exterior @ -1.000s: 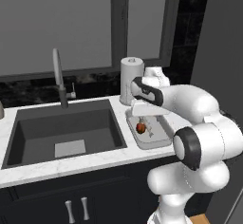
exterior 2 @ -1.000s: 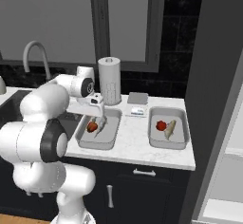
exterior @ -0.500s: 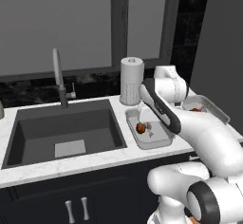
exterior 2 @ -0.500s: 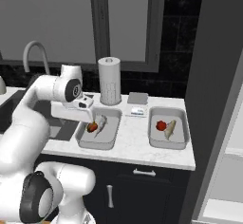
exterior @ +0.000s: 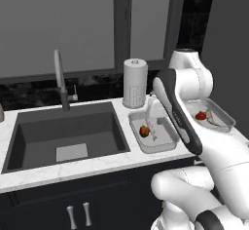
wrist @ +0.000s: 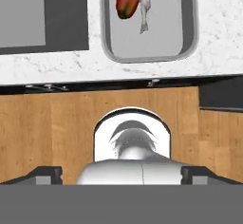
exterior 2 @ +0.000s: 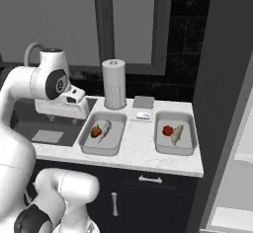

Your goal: Place one bell pepper and one fish in each tupperware on the nearby counter, to pack two identical lunches.

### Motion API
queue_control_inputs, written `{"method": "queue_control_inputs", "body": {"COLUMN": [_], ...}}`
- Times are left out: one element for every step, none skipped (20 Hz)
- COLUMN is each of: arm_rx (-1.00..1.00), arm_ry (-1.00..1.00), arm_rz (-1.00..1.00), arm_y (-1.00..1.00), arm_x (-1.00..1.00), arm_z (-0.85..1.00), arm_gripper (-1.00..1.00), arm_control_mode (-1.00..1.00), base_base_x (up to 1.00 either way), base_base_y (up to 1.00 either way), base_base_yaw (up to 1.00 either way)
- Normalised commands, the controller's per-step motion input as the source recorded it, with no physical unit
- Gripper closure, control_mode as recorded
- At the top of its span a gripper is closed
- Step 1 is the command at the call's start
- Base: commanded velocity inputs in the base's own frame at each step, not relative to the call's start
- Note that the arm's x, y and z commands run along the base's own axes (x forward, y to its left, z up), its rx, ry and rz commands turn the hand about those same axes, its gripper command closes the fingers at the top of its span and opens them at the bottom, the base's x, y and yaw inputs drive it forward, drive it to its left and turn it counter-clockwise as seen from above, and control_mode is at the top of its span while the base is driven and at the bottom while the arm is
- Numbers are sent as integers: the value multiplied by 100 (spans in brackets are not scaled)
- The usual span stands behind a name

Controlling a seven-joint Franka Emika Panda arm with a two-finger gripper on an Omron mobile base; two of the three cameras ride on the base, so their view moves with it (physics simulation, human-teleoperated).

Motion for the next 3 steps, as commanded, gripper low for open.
{"method": "queue_control_inputs", "body": {"arm_rx": [3,3,3], "arm_ry": [-18,-19,-17], "arm_rz": [2,3,3], "arm_y": [0,0,0], "arm_x": [-41,-41,-42], "arm_z": [8,8,7], "arm_gripper": [-100,-100,-100], "arm_control_mode": [-100,-100,-100], "base_base_x": [0,0,0], "base_base_y": [0,0,0], "base_base_yaw": [0,0,0]}}
